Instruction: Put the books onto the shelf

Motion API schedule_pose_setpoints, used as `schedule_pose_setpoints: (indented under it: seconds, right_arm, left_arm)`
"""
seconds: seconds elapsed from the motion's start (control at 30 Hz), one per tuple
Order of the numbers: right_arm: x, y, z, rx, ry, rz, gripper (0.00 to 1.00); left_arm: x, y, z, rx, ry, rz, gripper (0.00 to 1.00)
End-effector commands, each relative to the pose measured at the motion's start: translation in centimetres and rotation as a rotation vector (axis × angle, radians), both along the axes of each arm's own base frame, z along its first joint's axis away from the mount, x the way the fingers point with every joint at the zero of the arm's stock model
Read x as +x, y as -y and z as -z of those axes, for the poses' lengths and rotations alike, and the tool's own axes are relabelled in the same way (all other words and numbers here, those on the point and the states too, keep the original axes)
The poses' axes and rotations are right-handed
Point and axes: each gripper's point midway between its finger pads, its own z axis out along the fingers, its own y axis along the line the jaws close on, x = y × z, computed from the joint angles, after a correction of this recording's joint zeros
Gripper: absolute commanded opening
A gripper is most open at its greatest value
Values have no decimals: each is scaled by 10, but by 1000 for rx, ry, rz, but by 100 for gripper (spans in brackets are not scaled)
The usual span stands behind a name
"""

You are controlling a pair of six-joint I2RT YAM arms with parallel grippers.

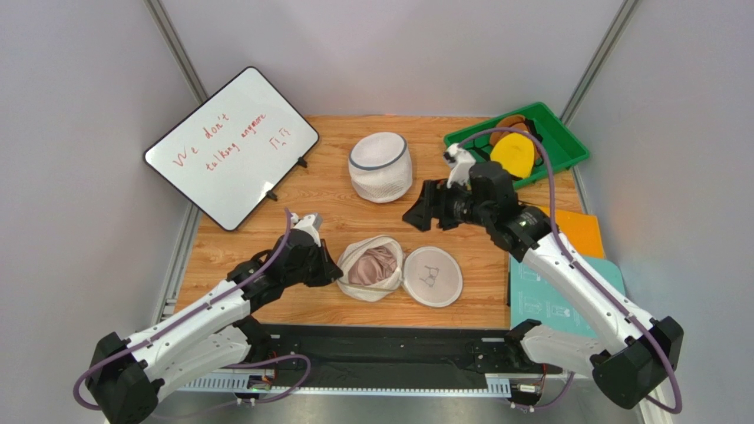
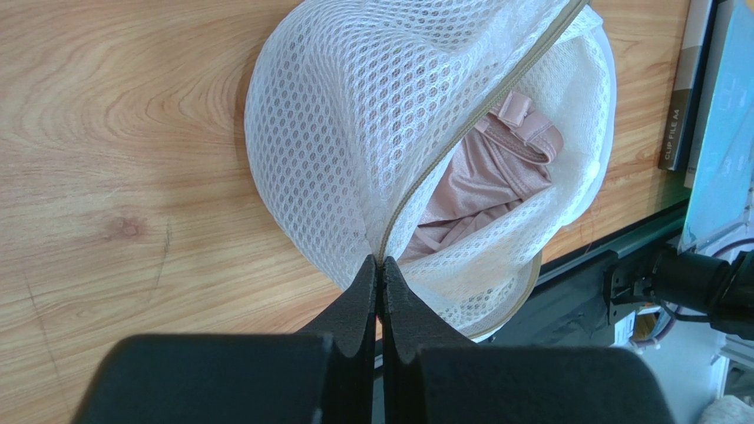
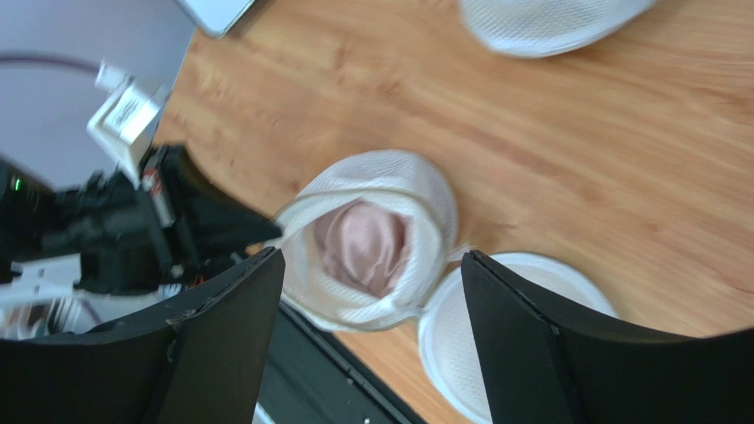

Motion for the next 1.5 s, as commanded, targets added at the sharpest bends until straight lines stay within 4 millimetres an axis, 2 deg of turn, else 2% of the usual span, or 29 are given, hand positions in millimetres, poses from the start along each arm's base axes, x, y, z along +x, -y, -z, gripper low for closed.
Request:
schedule_pose_setpoints:
  seconds: [0.0,0.17,0.3,0.43,0.53,0.6,0.63,0.7,0.93,1.07,1.13,1.33,1.43,1.47]
  right_arm:
    - [-41,-50,5,35,-6,-208,78]
    - [-62,-79,48,-55,-102,-284,76]
    - [-69,-96,66,-134,-102,-331,76]
    - [-65,-108,84,-176,-116,-339,76]
    - [-55,-109,115,-252,-178,-290,75]
    - [-51,-114,123,-259,-195,-286,75]
    - [-50,-116,133,-276,-206,-287,74]
    - [-38,-121,143,-309,-181,-266,73]
    - [-11,-123,150,-356,-111,-175,73]
    - [6,-112,162,-431,-75,-88,73]
    - [7,-110,169,-456,-66,-83,75]
    - [6,-121,189,-452,-98,-119,73]
    - [3,-126,194,-440,-120,-138,65]
    - [1,-125,197,-439,-127,-142,59]
  left_arm:
    - [8,4,-14,-47,46,-22,0]
    - [7,3,-15,-48,46,-21,0]
    - [6,3,-15,-50,47,-19,0]
    - [7,3,-16,-50,49,-18,0]
    - [6,3,-16,-51,50,-16,0]
    - [6,3,-16,-52,51,-16,0]
    - [6,3,-17,-53,52,-14,0]
    - [6,3,-15,-50,47,-15,0]
    - [5,3,-13,-51,42,-14,0]
    - [4,3,-13,-50,41,-11,0]
    - [4,3,-12,-49,39,-9,0]
    - [5,4,-11,-46,36,-7,0]
    - [5,4,-11,-44,36,-10,0]
    - [5,4,-10,-43,34,-10,0]
